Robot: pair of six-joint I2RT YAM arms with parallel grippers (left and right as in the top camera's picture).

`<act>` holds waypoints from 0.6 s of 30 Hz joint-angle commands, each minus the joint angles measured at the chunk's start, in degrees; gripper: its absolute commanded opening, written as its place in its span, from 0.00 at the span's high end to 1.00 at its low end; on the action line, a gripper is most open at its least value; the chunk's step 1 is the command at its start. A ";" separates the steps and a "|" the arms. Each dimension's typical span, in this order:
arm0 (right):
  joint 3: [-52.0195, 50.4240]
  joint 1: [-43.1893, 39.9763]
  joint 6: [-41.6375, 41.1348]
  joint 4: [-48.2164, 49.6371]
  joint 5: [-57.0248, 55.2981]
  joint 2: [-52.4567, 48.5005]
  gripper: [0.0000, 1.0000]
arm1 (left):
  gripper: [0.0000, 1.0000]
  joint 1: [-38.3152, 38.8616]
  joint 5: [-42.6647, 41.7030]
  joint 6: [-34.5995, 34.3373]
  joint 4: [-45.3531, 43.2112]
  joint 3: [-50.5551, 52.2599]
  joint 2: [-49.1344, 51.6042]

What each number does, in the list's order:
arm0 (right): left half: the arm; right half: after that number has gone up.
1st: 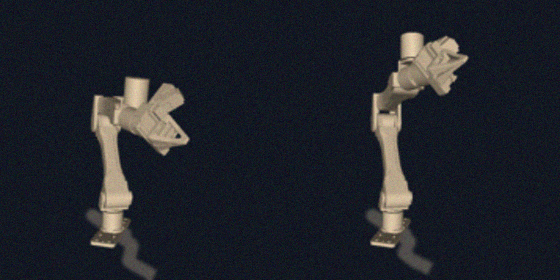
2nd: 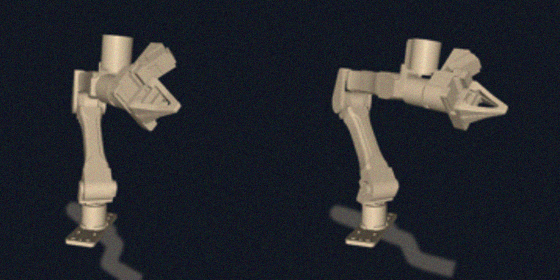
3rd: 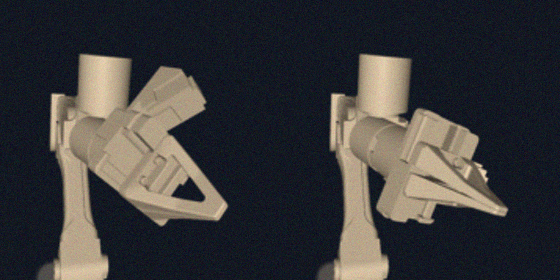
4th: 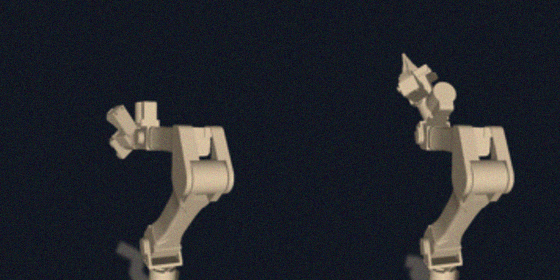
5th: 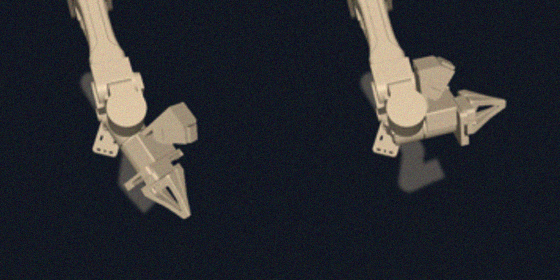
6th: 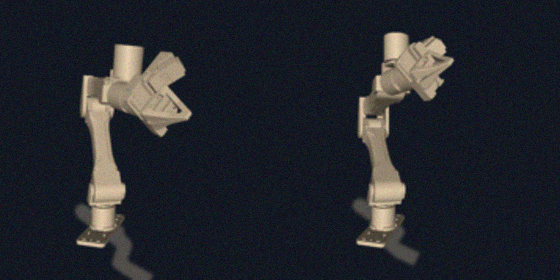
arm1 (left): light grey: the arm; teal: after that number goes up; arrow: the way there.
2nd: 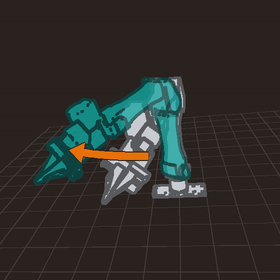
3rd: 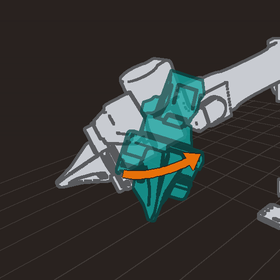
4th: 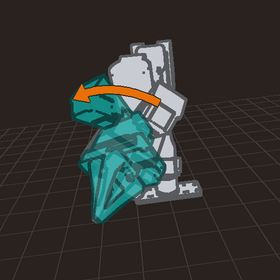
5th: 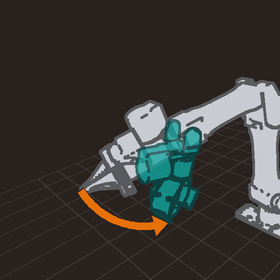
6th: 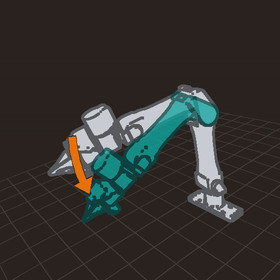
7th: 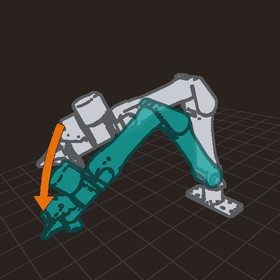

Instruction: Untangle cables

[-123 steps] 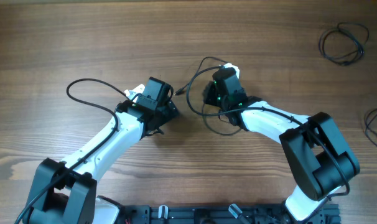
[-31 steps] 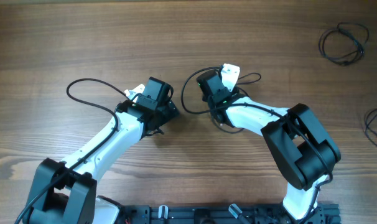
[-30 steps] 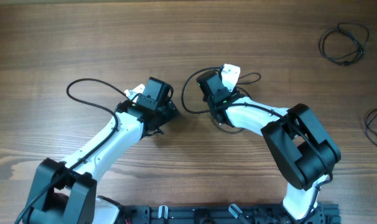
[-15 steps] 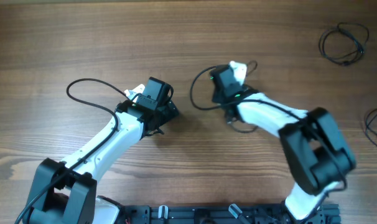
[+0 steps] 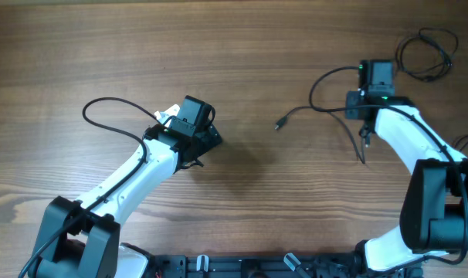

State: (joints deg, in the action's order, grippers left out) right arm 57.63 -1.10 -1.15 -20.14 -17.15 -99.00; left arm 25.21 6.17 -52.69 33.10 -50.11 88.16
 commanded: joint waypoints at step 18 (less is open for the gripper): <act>-0.31 11.80 -22.99 0.11 21.57 1.66 0.95 | 0.00 -0.15 1.01 -0.48 -0.02 -0.26 -0.52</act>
State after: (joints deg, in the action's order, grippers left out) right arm 57.52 6.35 -10.57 -20.34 1.80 -98.98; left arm 25.21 6.20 -52.69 33.08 -50.11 88.16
